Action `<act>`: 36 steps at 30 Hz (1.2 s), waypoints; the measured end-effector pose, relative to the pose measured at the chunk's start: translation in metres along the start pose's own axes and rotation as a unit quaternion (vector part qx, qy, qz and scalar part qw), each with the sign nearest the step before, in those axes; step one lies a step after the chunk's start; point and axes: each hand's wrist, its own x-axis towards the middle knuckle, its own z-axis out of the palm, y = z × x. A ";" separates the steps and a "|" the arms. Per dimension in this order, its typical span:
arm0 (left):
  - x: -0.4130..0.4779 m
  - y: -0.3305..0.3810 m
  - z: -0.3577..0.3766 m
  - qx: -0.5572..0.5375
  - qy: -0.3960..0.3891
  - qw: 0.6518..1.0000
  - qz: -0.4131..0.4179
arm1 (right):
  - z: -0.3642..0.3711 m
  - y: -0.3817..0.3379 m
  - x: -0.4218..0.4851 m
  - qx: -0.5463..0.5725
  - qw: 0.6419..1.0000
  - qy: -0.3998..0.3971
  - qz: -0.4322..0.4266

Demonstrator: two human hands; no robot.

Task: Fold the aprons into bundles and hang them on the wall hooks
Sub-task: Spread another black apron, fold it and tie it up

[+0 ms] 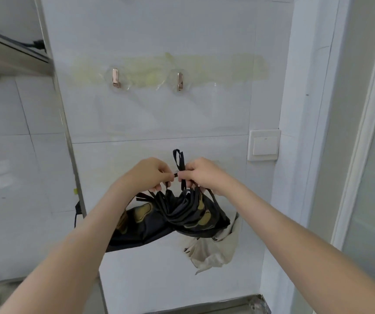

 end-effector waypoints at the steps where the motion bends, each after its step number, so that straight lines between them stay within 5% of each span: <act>1: 0.003 -0.006 0.005 0.001 0.015 1.000 -0.012 | 0.007 0.002 0.006 -0.006 1.000 0.009 0.004; 11: 0.040 -0.021 0.040 0.104 0.073 0.992 -0.022 | 0.023 0.020 0.040 -0.120 0.989 0.078 0.044; 20: 0.040 -0.027 0.044 0.048 0.131 0.990 0.002 | 0.028 0.024 0.042 -0.085 0.988 0.124 0.034; 29: 0.036 -0.030 0.047 0.092 0.048 0.994 -0.014 | 0.035 0.031 0.032 -0.086 0.991 0.081 0.063; 36: 0.009 -0.019 0.048 0.030 0.177 0.984 0.010 | 0.037 0.030 0.011 -0.065 0.986 0.139 0.057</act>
